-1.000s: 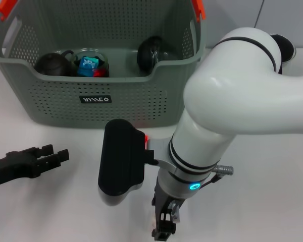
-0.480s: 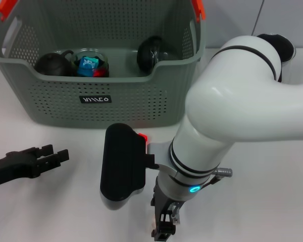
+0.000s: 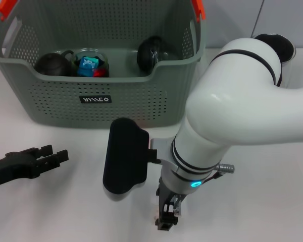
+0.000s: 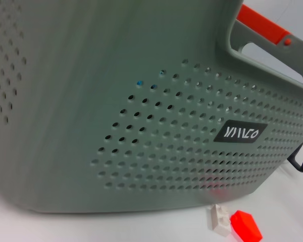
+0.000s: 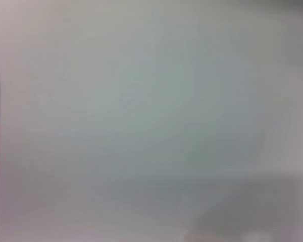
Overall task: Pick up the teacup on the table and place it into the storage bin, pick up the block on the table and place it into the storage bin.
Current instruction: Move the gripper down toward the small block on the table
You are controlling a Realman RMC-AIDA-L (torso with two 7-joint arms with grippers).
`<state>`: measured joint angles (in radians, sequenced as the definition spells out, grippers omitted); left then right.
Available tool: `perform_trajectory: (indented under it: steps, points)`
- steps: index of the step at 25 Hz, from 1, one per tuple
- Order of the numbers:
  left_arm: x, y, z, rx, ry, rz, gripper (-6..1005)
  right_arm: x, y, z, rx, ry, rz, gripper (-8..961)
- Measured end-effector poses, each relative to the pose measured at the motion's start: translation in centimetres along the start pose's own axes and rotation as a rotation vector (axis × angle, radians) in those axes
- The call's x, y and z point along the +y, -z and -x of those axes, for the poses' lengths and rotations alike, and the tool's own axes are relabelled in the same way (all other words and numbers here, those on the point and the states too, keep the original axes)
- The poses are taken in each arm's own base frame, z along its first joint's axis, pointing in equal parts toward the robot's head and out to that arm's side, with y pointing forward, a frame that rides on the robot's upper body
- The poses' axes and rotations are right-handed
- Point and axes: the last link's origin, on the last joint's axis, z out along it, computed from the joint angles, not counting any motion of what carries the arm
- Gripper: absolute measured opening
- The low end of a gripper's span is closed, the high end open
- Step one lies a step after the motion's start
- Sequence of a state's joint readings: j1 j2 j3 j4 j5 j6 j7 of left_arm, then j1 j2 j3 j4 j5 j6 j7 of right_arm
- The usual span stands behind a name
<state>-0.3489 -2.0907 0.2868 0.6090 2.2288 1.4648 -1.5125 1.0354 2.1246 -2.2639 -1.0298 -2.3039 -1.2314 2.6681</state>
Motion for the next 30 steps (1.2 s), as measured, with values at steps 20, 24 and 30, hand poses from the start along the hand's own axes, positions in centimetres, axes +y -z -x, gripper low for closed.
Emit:
perform_trajectory:
  steps: [20, 24, 30]
  points:
    - [-0.1, 0.1, 0.1, -0.001, 0.003, -0.008, 636, 0.3, 0.2, 0.4, -0.019, -0.056, 0.027, 668]
    - [-0.1, 0.1, 0.1, -0.001, 0.003, -0.008, 636, 0.3, 0.2, 0.4, -0.022, -0.058, 0.024, 668]
    - [-0.1, 0.1, 0.2, 0.000, 0.004, -0.010, 636, 0.5, 0.4, 0.6, -0.032, -0.066, 0.030, 668]
